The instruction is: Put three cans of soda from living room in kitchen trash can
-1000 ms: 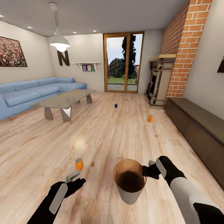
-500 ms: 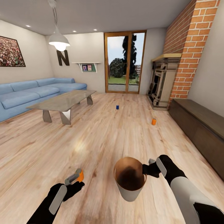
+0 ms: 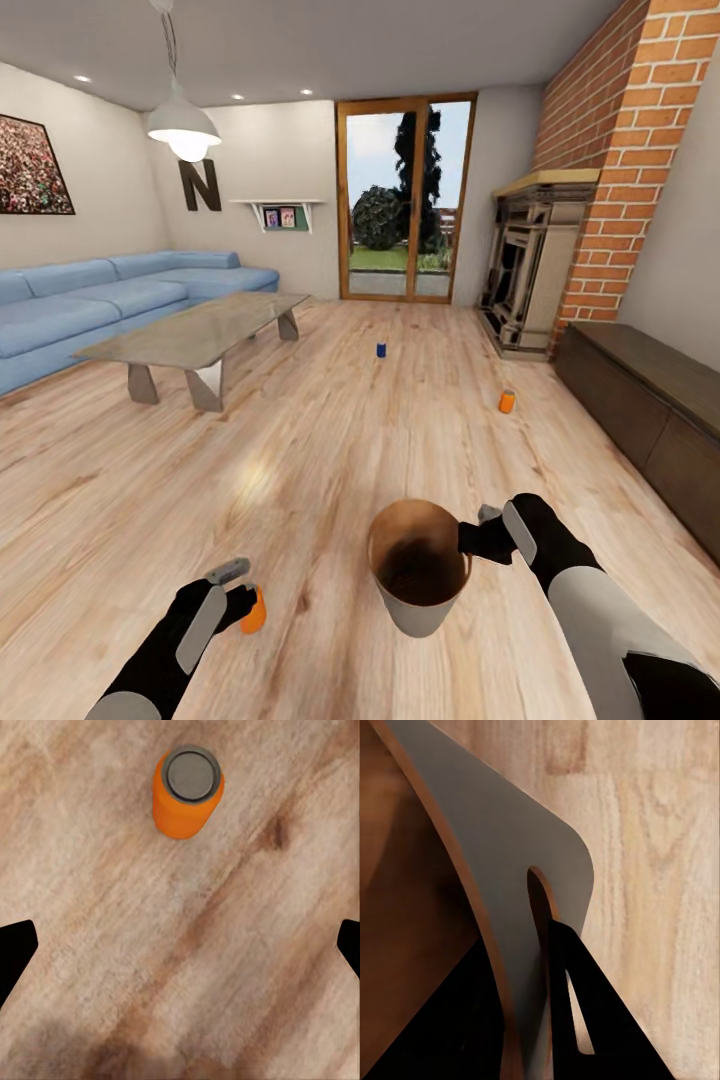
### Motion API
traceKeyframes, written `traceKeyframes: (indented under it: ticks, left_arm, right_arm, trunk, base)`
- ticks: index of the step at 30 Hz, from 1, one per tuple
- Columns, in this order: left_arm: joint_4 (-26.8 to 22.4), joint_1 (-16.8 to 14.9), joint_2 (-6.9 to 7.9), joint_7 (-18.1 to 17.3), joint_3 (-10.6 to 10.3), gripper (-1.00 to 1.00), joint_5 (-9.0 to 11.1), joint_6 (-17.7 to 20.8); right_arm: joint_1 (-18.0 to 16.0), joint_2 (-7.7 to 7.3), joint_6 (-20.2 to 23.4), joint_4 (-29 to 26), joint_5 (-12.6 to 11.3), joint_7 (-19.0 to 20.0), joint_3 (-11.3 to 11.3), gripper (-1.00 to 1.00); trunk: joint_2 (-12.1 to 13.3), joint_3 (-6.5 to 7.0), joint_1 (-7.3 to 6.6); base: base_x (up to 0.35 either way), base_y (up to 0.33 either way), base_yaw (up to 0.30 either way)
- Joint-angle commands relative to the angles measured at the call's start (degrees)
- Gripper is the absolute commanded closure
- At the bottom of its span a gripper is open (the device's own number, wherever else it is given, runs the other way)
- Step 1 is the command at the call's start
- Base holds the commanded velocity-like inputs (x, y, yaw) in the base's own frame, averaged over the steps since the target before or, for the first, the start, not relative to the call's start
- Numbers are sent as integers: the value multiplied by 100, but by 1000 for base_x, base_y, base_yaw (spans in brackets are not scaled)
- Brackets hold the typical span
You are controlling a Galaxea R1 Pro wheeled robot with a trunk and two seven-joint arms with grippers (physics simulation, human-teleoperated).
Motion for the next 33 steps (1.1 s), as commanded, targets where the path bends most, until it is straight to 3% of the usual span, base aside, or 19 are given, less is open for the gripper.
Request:
traceKeyframes:
  ticks: [1,24,33]
  left_arm:
    - [23,-2,2,-1,-1,-100,-1,-9]
    - [458,-4,71,-218,-3,-100,4,-149]
    - [530,3,104,-146,36,-100,-9,-82]
  right_arm:
    - [-3,4,5,-5,-178,30,-12,100]
    - [89,-1,66,-235,-178,30,-9,100]
    - [102,-1,68,-252,-178,30,-6,100]
  trunk:
    - [0,1,-1]
    - [0,1,-1]
    - [-3,-44,5]
  base:
    - [347,2,0]
    - [344,0,0]
    - [64,0,0]
